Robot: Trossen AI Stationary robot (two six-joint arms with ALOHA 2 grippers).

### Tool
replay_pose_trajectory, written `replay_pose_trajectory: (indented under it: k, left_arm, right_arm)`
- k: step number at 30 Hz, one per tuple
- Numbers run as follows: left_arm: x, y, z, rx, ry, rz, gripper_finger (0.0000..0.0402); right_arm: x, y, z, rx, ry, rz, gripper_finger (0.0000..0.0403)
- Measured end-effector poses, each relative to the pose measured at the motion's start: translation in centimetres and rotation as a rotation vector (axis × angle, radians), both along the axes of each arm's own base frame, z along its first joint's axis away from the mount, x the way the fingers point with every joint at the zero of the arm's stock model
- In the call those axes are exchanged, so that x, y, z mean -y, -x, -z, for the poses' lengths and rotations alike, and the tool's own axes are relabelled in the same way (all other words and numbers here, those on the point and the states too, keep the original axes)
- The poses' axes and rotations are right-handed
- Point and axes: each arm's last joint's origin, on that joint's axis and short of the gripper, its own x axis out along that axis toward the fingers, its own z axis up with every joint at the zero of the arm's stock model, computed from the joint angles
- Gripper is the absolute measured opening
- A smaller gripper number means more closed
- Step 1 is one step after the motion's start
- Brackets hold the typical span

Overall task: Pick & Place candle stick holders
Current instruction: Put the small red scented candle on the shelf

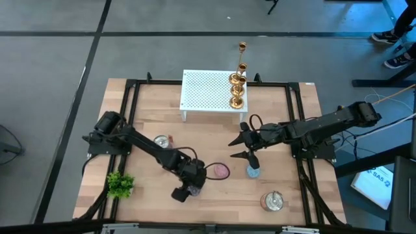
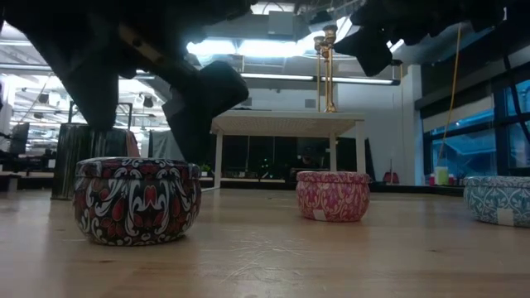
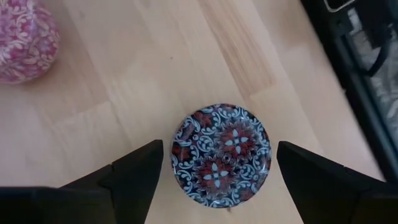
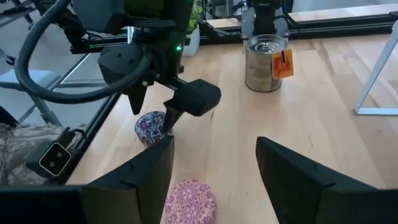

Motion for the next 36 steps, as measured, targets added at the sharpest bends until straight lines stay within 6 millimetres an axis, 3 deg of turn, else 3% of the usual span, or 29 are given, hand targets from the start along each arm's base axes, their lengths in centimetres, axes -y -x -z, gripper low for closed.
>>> replay_pose_trajectory:
  k: [14, 22, 27, 32, 36]
  left_arm:
    - [1.8, 1.0, 0.1, 0.059, -0.147, 0.080, 0.0337]
    - [2.3, 0.9, 1.9, 0.021, -0.168, 0.121, 0.0341]
    - [2.3, 0.6, 2.0, 0.047, -0.169, 0.140, 0.0341]
    - [2.2, 0.5, 1.9, 0.057, -0.173, 0.151, 0.0330]
    - [2.0, 0.4, 1.9, 0.049, -0.167, 0.132, 0.0300]
  right_arm:
    - [0.0, 0.0, 0.0, 0.003, 0.000, 0.000, 0.0232]
    - [0.0, -0.1, -0.2, 0.022, -0.003, 0.002, 0.0232]
    - [0.0, -0.1, -0.2, 0.022, -0.001, 0.007, 0.0232]
    - [0.0, -0.1, -0.2, 0.020, -0.001, 0.007, 0.0232]
    - [0.0, -0.1, -0.2, 0.020, -0.001, 0.007, 0.0232]
